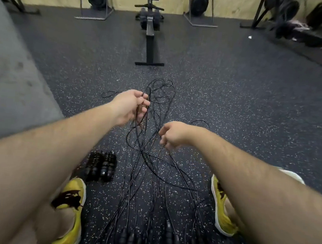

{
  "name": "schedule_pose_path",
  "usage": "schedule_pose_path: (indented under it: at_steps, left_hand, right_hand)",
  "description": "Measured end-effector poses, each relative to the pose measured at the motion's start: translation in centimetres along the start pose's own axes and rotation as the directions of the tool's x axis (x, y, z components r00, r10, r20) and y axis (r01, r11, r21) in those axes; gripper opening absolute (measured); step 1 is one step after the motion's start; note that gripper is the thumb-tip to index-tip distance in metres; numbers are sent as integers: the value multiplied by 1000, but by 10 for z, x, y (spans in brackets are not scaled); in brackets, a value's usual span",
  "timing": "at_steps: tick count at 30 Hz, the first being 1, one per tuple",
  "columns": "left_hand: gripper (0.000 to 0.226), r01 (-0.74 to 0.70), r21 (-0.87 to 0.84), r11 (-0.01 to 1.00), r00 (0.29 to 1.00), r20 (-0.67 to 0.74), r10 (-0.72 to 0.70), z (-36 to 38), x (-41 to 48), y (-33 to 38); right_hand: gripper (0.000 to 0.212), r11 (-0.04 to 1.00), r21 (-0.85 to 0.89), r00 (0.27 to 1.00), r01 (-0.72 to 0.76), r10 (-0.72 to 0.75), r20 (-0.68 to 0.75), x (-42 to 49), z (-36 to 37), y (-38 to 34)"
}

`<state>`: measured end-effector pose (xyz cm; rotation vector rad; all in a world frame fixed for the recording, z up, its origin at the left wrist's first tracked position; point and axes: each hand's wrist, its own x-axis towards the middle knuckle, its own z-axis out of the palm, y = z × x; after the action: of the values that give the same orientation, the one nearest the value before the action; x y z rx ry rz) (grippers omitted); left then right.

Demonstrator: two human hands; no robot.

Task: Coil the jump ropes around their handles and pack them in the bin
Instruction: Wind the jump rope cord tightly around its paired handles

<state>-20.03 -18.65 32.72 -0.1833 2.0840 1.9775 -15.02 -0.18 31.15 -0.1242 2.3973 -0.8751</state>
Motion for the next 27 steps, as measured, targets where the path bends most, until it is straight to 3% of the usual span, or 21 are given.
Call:
schedule_pose_path:
  at_steps: [3, 6, 8, 10, 11, 14, 15, 18, 21, 24, 27]
  left_hand:
    - [34, -112, 30, 993, 993, 48, 110, -7, -30, 48]
    - [40, -194, -42, 980, 973, 118, 197, -7, -53, 69]
    - [40, -219, -71, 973, 957, 177, 228, -5, -66, 67]
    - [39, -220, -86, 972, 945, 229, 234, -4, -76, 54]
    - [39, -215, -82, 973, 940, 253, 229, -3, -79, 47]
    - [36, -183, -46, 982, 939, 288, 188, -4, -79, 39]
    - [35, -154, -28, 988, 943, 293, 155, -5, -78, 39]
    - [35, -14, 57, 998, 957, 288, -3, -6, -69, 37]
    - [60, 148, 81, 986, 959, 230, -163, 1, -53, 26]
    - [69, 133, 4, 991, 968, 212, -131, 15, -37, 28]
    - [38, 51, -140, 989, 989, 146, -31, 28, -35, 41]
  right_hand:
    - [46, 996, -62, 991, 58, -65, -118, -25, -32, -18]
    - [63, 976, 82, 931, 204, -167, -326, -34, -44, -24]
    - [85, 945, 170, 877, 281, -180, -446, -33, -45, -24]
    - [96, 946, 164, 881, 278, -183, -437, -29, -46, -27]
    - [89, 949, 164, 891, 270, -182, -416, -26, -45, -28]
    - [26, 953, 182, 921, 241, -165, -354, -23, -40, -34]
    - [17, 952, 200, 923, 230, -149, -356, -23, -39, -36]
    - [35, 919, 297, 914, 260, -134, -383, -25, -41, -36]
    - [44, 847, 375, 886, 378, -213, -412, -34, -44, -44]
    - [30, 826, 342, 862, 448, -298, -411, -41, -38, -48]
    - [25, 855, 273, 877, 440, -344, -336, -44, -34, -47]
